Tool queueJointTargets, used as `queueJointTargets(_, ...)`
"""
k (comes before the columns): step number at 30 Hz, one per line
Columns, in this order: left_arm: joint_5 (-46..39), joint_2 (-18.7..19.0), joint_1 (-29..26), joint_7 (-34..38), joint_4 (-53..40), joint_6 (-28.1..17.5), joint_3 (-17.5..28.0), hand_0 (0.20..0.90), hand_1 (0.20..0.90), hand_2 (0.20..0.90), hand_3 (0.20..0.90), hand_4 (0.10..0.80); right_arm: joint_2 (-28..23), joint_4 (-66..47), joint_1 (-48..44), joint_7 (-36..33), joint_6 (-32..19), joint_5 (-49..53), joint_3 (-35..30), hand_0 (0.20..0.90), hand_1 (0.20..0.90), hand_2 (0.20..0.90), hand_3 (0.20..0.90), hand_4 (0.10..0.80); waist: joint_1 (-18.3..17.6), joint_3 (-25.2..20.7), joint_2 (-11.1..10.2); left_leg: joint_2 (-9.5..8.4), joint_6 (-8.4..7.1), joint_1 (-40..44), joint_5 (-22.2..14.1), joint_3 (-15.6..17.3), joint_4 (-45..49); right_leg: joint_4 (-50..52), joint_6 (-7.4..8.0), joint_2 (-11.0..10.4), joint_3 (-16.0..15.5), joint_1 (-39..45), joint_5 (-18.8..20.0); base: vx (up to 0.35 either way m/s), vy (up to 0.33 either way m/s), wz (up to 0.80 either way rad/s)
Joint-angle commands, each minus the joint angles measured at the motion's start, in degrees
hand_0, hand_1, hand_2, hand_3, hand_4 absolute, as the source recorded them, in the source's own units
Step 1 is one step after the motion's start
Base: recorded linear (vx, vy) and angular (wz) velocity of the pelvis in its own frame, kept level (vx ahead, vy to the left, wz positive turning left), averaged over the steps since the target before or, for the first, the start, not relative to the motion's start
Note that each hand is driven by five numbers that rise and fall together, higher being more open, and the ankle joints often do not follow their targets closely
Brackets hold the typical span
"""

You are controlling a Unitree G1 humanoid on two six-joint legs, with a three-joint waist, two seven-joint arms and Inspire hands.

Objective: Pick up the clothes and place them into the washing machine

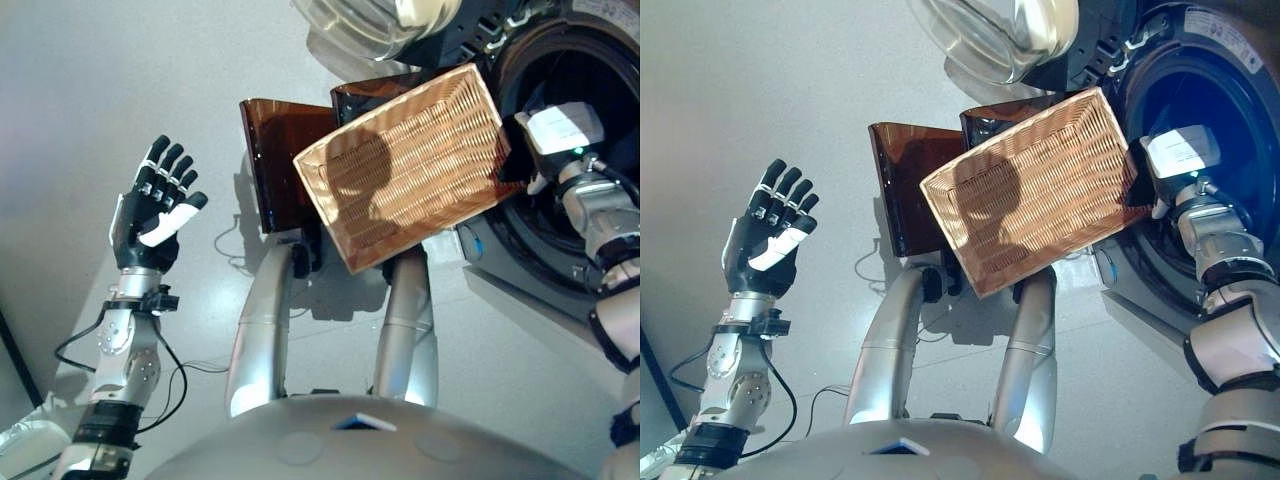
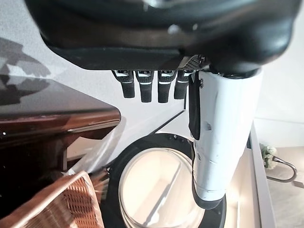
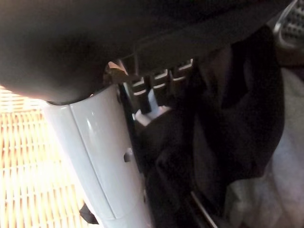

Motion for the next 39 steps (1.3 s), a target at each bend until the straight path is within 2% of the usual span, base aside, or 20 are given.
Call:
queueJointTargets(1,0.58,-0.39,-0.52,-0.19,-3.06,-4.14,5.0,0.9,0.9,0.9,0.9,0.8,-4.15,1.38,-4.55,-1.75,4.81,-2.2,1.42,0.9,0.9,0.9,0.9,0.8,-0.09,-1.79,0.02,-1.04,-4.48,3.81,-2.32,-1.19,-3.61,-5.66,-6.7,0.14,-1.39,-0.97,7.16,0.0,0.0,0.0)
queueJointTargets(10,0.65,-0.31,-0.47,-0.51,-2.33,-3.82,4.95,0.9,0.9,0.9,0.9,0.8,-6.9,0.05,-7.01,-0.93,5.92,-6.27,5.81,0.9,0.9,0.9,0.9,0.8,-0.28,-1.56,-0.4,-1.05,-4.53,4.0,-2.51,-1.15,-3.57,-5.63,-6.59,0.13,-1.22,-0.85,7.19,0.0,0.0,0.0)
queueJointTargets(17,0.97,0.45,0.1,-0.41,-2.78,-3.44,5.48,0.9,0.9,0.9,0.9,0.8,-6.95,1.98,-9.01,0.94,7.4,-12.31,11.13,0.9,0.9,0.9,0.9,0.8,-0.01,-1.44,-0.28,-1.22,-4.53,4.28,-2.59,-1.35,-3.82,-5.7,-6.54,-0.1,-1.33,-0.61,7.05,0.009,-0.001,0.0)
queueJointTargets(18,1.11,0.47,0.07,-0.29,-2.87,-3.39,5.58,0.9,0.9,0.9,0.9,0.8,-6.92,2.09,-9.19,1.17,7.56,-12.63,11.46,0.686,0.686,0.686,0.686,0.647,0.01,-1.41,-0.3,-1.25,-4.55,4.3,-2.56,-1.42,-3.89,-5.74,-6.54,-0.08,-1.32,-0.56,7.03,0.0,0.0,0.0)
queueJointTargets(19,1.13,0.45,0.08,-0.26,-2.89,-3.38,5.6,0.9,0.9,0.9,0.9,0.8,-6.9,2.1,-9.23,1.18,7.56,-12.63,11.49,0.422,0.422,0.422,0.422,0.459,-0.01,-1.4,-0.29,-1.25,-4.55,4.31,-2.55,-1.42,-3.9,-5.75,-6.54,-0.08,-1.32,-0.55,7.03,0.0,0.0,0.0)
queueJointTargets(20,1.16,0.27,0.15,-0.06,-2.91,-3.31,5.82,0.9,0.9,0.9,0.9,0.8,-6.73,2.48,-9.25,1.67,7.73,-13.43,12.17,0.233,0.233,0.233,0.233,0.324,0.1,-1.38,-0.33,-1.28,-4.6,4.33,-2.57,-1.46,-3.93,-5.85,-6.54,-0.11,-1.31,-0.45,7.02,0.0,0.0,0.0)
queueJointTargets(21,1.17,0.25,0.18,-0.05,-2.93,-3.3,5.85,0.9,0.9,0.9,0.9,0.8,-6.7,2.51,-9.29,1.67,7.73,-13.44,12.21,0.2,0.2,0.2,0.2,0.3,0.07,-1.38,-0.32,-1.28,-4.6,4.33,-2.57,-1.47,-3.93,-5.85,-6.54,-0.11,-1.32,-0.45,7.02,0.0,0.0,0.0)
queueJointTargets(27,1.36,-0.23,-0.03,0.48,-3.52,-3.33,6.37,0.9,0.9,0.9,0.9,0.8,-5.6,3.2,-9.23,2.34,8.84,-14.23,12.46,0.2,0.2,0.2,0.2,0.3,0.03,-0.91,-0.29,-1.46,-4.66,4.48,-2.4,-1.43,-4.39,-5.86,-6.62,-0.08,-1.51,-0.26,6.83,0.018,-0.007,0.07)
queueJointTargets(34,1.49,-1.22,-0.61,1.37,-4.01,-3.65,7.0,0.9,0.9,0.9,0.9,0.8,-2.03,0.59,-7.84,3.12,9.26,-17.15,12.68,0.2,0.2,0.2,0.2,0.3,-0.08,-0.37,-0.18,-1.41,-4.85,4.26,-2.36,-1.5,-4.34,-5.73,-6.81,0.2,-1.4,-0.56,6.57,0.001,-0.001,0.0)
queueJointTargets(39,2.08,-2.12,-0.87,2.66,-4.64,-4.12,8.15,0.9,0.9,0.9,0.9,0.8,1.18,-0.33,-5.78,2.83,10.61,-16.15,9.1,0.2,0.2,0.2,0.2,0.3,-0.05,-0.12,0.16,-1.22,-4.88,4.38,-2.06,-1.36,-4.95,-5.76,-6.97,0.37,-1.5,-0.6,6.63,0.0,0.0,0.0)
